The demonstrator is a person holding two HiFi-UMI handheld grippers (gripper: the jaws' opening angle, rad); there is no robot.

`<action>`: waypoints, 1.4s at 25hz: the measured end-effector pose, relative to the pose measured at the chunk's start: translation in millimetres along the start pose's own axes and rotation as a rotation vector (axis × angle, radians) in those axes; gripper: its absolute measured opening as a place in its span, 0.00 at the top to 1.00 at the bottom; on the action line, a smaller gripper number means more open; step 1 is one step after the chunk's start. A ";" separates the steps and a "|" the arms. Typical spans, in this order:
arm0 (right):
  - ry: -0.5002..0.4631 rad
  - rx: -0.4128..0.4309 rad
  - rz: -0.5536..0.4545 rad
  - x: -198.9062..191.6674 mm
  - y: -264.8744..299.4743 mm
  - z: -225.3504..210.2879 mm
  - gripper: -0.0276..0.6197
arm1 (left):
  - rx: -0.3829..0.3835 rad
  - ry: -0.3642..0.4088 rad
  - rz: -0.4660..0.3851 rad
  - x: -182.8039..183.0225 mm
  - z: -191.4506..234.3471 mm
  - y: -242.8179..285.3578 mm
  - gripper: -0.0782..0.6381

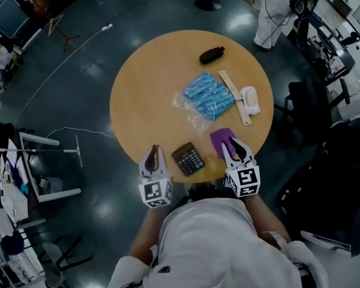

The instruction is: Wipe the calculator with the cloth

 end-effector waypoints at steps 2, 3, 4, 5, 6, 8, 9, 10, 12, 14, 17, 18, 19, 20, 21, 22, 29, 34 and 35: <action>0.005 0.017 -0.068 22.5 -6.7 5.8 0.81 | 0.016 0.077 -0.083 32.9 -6.0 -10.5 0.87; 0.006 0.025 -0.102 34.0 -10.4 8.9 0.82 | 0.017 0.095 -0.130 50.6 -10.7 -15.6 0.87; 0.008 0.032 -0.138 45.6 -14.5 12.1 0.83 | 0.018 0.108 -0.174 68.4 -16.4 -20.8 0.88; 0.009 0.037 -0.177 57.2 -19.3 15.5 0.84 | 0.020 0.121 -0.216 84.8 -22.3 -26.6 0.88; 0.007 0.041 -0.219 68.5 -25.0 19.6 0.86 | 0.025 0.134 -0.259 98.9 -27.8 -33.3 0.88; -0.004 0.053 -0.307 87.5 -39.2 28.9 0.89 | 0.038 0.147 -0.338 117.6 -37.8 -47.4 0.88; -0.007 0.064 -0.347 93.2 -46.4 33.8 0.90 | 0.045 0.141 -0.362 120.6 -42.0 -52.5 0.88; -0.010 0.076 -0.380 95.3 -52.4 38.6 0.92 | 0.049 0.124 -0.366 119.0 -45.9 -54.9 0.88; -0.023 0.090 -0.405 88.6 -58.7 47.3 0.93 | 0.041 0.075 -0.318 103.8 -53.9 -52.4 0.88; -0.030 0.090 -0.372 72.2 -57.6 51.9 0.93 | 0.021 0.030 -0.238 82.8 -60.8 -46.7 0.88; 0.006 0.101 -0.317 55.2 -53.2 48.1 0.93 | 0.000 0.011 -0.179 66.7 -62.6 -40.5 0.88; 0.012 0.103 -0.310 53.7 -53.2 45.6 0.93 | 0.000 0.011 -0.174 64.7 -62.0 -38.7 0.88; 0.015 0.102 -0.308 53.3 -53.9 43.5 0.93 | 0.000 0.007 -0.176 65.4 -61.7 -37.5 0.88; 0.018 0.100 -0.307 53.2 -54.8 42.0 0.93 | -0.001 0.002 -0.183 67.0 -62.0 -36.9 0.88; 0.022 0.097 -0.307 53.3 -55.7 40.9 0.93 | -0.003 -0.003 -0.189 68.1 -62.6 -37.0 0.88; 0.026 0.095 -0.308 53.6 -56.6 40.2 0.93 | -0.003 -0.007 -0.191 69.0 -63.0 -37.5 0.88; 0.019 0.081 -0.311 58.2 -62.4 34.6 0.93 | -0.013 -0.009 -0.176 69.5 -67.1 -40.7 0.88; 0.015 0.082 -0.301 56.6 -62.1 32.0 0.93 | -0.020 -0.012 -0.173 68.6 -69.6 -40.6 0.88; 0.014 0.083 -0.300 56.3 -62.1 31.6 0.93 | -0.022 -0.018 -0.169 69.0 -70.4 -40.9 0.88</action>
Point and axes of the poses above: the fingertips, and each gripper's own axes: y forward along the fingers, z to its left, x out of its top, the point moved 5 cm from there along -y, backward along the fingers, and after that the axes turned 11 degrees about y, right-handed, at the moved point
